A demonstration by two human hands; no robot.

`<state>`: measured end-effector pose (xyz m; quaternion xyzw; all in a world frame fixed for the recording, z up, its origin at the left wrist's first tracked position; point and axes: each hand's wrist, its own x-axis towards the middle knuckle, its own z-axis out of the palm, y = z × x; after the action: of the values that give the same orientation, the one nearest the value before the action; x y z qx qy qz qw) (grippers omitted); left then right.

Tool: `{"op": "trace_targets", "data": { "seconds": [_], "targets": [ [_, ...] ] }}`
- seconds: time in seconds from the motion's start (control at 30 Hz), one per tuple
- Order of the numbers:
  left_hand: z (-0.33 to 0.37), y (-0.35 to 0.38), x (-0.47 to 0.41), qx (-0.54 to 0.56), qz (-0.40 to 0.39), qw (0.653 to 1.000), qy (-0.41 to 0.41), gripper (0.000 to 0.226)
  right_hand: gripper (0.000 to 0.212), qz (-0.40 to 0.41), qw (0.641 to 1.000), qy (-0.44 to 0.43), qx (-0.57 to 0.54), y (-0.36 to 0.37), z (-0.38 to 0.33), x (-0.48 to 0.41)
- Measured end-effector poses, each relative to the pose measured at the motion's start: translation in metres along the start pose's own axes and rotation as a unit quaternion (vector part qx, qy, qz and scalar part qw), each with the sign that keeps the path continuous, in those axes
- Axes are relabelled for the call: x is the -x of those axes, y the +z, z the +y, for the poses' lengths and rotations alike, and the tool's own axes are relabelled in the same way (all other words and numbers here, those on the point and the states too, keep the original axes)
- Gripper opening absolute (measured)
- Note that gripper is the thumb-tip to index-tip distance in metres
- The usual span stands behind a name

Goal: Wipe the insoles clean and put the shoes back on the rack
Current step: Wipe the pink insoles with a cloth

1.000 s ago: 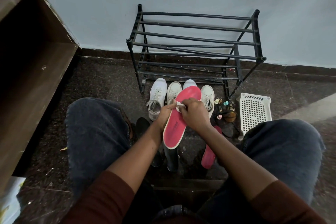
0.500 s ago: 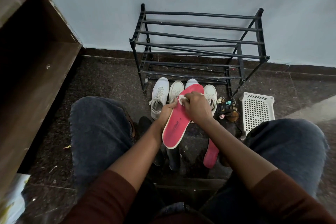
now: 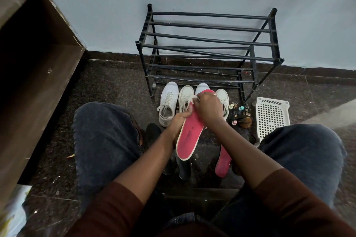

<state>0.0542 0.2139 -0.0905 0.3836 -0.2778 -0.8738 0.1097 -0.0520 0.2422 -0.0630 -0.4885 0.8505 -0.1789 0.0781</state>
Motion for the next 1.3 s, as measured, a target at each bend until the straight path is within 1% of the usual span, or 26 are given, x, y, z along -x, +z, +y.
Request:
{"op": "trace_targets", "data": {
  "seconds": [0.1, 0.23, 0.33, 0.4, 0.5, 0.67, 0.87, 0.97, 1.07, 1.17, 1.23, 1.3],
  "targets": [
    [0.001, -0.001, 0.001, 0.004, 0.003, 1.0, -0.009, 0.039, 0.028, -0.006, 1.0, 0.016, -0.01, -0.002, 0.003, -0.007],
    [0.003, -0.003, -0.002, 0.007, 0.026, 1.0, 0.002, 0.037, 0.025, -0.027, 0.998, -0.03, -0.04, -0.001, -0.001, 0.013],
    [0.006, -0.005, -0.003, 0.018, 0.031, 0.999, -0.003, 0.044, 0.022, -0.047, 0.994, -0.062, -0.074, 0.004, 0.0, 0.035],
    [0.005, -0.005, -0.002, 0.025, 0.023, 0.999, -0.009, 0.046, 0.02, -0.046, 0.993, -0.069, -0.084, 0.006, 0.003, 0.042],
    [0.0, -0.005, -0.002, 0.028, 0.018, 0.999, -0.014, 0.048, 0.022, -0.03, 0.996, -0.043, -0.072, 0.008, 0.006, 0.038],
    [0.004, -0.006, 0.0, 0.035, 0.005, 0.999, 0.012, 0.042, 0.026, 0.001, 0.999, 0.014, -0.033, 0.007, 0.008, 0.01],
    [0.004, -0.006, -0.001, 0.024, 0.009, 0.999, 0.021, 0.037, 0.025, -0.008, 0.995, 0.085, -0.048, 0.005, 0.014, -0.011],
    [0.006, -0.007, -0.004, 0.024, 0.005, 0.999, 0.037, 0.04, 0.024, -0.022, 0.995, 0.075, -0.068, 0.0, 0.014, -0.009],
    [0.007, -0.005, -0.007, 0.043, 0.011, 0.998, 0.042, 0.045, 0.022, -0.051, 0.995, 0.024, -0.087, -0.001, 0.008, 0.009],
    [0.005, -0.005, -0.009, 0.063, 0.027, 0.997, 0.031, 0.047, 0.022, -0.063, 0.995, -0.017, -0.074, 0.007, 0.003, 0.029],
    [0.002, -0.004, -0.008, 0.059, 0.027, 0.998, 0.019, 0.049, 0.021, -0.046, 0.997, -0.005, -0.066, 0.009, 0.006, 0.029],
    [0.0, -0.003, -0.006, 0.052, 0.027, 0.998, 0.016, 0.049, 0.02, -0.024, 0.997, 0.028, -0.072, 0.01, 0.009, 0.024]
  ]
}}
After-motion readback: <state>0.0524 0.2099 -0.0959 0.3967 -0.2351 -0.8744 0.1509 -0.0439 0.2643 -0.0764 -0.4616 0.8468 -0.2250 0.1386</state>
